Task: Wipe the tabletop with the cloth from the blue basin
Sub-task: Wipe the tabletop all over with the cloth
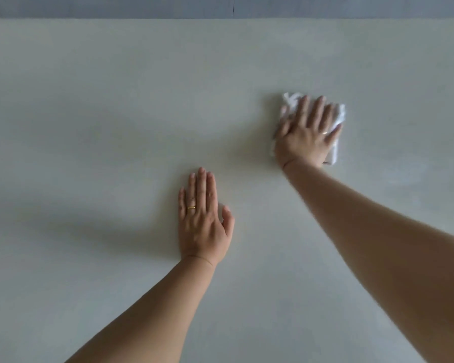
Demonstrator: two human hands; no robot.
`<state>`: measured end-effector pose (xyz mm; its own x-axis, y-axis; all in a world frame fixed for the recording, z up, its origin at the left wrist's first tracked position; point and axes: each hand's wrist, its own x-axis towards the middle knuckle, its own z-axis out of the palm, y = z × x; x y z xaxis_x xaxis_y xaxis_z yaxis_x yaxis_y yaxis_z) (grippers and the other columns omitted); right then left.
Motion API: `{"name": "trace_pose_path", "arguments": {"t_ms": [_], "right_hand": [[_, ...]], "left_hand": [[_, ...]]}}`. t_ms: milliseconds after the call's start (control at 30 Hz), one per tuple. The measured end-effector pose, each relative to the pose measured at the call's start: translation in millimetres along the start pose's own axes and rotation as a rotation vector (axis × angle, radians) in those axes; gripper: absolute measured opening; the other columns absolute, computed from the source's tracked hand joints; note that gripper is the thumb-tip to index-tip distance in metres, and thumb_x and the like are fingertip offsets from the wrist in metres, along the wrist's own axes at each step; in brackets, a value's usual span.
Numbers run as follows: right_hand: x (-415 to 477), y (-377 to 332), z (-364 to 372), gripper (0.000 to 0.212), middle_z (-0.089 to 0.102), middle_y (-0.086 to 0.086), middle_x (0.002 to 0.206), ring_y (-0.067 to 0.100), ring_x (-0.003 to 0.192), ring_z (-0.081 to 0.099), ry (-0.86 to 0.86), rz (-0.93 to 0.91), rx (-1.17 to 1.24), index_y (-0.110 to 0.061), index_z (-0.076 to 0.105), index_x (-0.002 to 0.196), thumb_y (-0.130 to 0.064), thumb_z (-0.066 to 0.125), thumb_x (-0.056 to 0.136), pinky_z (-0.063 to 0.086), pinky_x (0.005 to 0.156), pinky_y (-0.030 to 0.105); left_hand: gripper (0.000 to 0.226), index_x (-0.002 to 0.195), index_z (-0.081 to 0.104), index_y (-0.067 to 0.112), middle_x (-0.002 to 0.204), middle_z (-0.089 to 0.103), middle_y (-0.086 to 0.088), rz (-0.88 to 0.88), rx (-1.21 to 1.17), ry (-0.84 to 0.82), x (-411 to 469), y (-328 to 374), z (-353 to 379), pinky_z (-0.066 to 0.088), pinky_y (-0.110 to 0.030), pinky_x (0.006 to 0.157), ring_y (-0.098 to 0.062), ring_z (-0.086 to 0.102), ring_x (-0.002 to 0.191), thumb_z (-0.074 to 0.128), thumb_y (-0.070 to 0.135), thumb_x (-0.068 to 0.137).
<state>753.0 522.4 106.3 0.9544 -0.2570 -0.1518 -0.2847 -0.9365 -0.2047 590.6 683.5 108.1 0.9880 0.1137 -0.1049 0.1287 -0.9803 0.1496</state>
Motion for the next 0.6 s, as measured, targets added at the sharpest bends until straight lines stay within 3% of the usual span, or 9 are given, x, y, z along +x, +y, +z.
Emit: {"name": "trace_pose_path", "arguments": {"t_ms": [100,200,267,367,433,500,600], "right_hand": [[-47,-29,13,0.06,0.004,0.003,0.16,0.024,0.147,-0.003,-0.094,-0.465,-0.057,-0.027,0.011,0.15,-0.05,0.02,0.096,-0.008,0.115,0.048],[-21,1,-3,0.059,0.012,0.002,0.159,0.024,0.147,0.005,-0.17,-0.906,-0.213,-0.029,0.016,0.15,-0.052,0.025,0.096,0.002,0.117,0.046],[21,34,-15,0.058,0.012,0.001,0.159,0.021,0.147,0.004,-0.14,-0.797,-0.214,-0.029,0.015,0.15,-0.051,0.027,0.097,0.001,0.117,0.044],[59,53,-26,0.059,0.001,-0.002,0.16,0.017,0.147,-0.005,-0.077,-0.205,-0.07,-0.031,0.008,0.15,-0.05,0.022,0.096,-0.005,0.118,0.045],[48,22,-16,0.058,-0.001,0.002,0.16,0.021,0.146,-0.008,-0.042,0.006,-0.008,-0.029,0.007,0.15,-0.046,0.021,0.097,-0.008,0.116,0.048],[24,-11,-6,0.057,0.001,0.002,0.16,0.023,0.146,-0.007,-0.062,-0.144,0.011,-0.028,0.008,0.151,-0.045,0.021,0.097,-0.008,0.115,0.048],[6,-14,-3,0.061,0.0,-0.003,0.16,0.018,0.147,-0.006,-0.175,-0.709,-0.149,-0.032,0.005,0.15,-0.053,0.01,0.093,-0.008,0.116,0.044]], "left_hand": [[0.066,0.146,0.031,0.003,0.155,0.026,-0.014,-0.015,-0.001,-0.004,1,2,-2,0.02,-0.045,0.116,-0.03,0.024,0.143,0.031,0.032,0.086],[0.065,0.144,0.036,0.001,0.152,0.031,-0.016,0.004,-0.014,0.001,1,2,-5,0.023,-0.047,0.115,-0.032,0.029,0.141,0.032,0.031,0.086],[0.063,0.141,0.039,0.001,0.151,0.034,-0.017,0.019,-0.038,0.016,4,1,-8,0.02,-0.046,0.115,-0.034,0.033,0.139,0.034,0.03,0.086],[0.059,0.138,0.044,0.0,0.149,0.037,-0.018,0.03,-0.081,0.076,27,8,-15,0.015,-0.044,0.115,-0.035,0.036,0.137,0.035,0.028,0.087],[0.06,0.141,0.039,0.0,0.15,0.035,-0.017,0.042,-0.102,0.117,57,19,-19,0.013,-0.042,0.116,-0.034,0.033,0.139,0.034,0.028,0.088],[0.06,0.143,0.035,0.001,0.152,0.032,-0.016,0.015,-0.117,0.152,90,33,-21,0.014,-0.041,0.117,-0.032,0.029,0.141,0.032,0.028,0.09],[0.057,0.146,0.03,0.004,0.155,0.026,-0.012,-0.05,-0.118,0.133,126,41,-16,0.012,-0.041,0.118,-0.028,0.022,0.145,0.03,0.031,0.095]]}}
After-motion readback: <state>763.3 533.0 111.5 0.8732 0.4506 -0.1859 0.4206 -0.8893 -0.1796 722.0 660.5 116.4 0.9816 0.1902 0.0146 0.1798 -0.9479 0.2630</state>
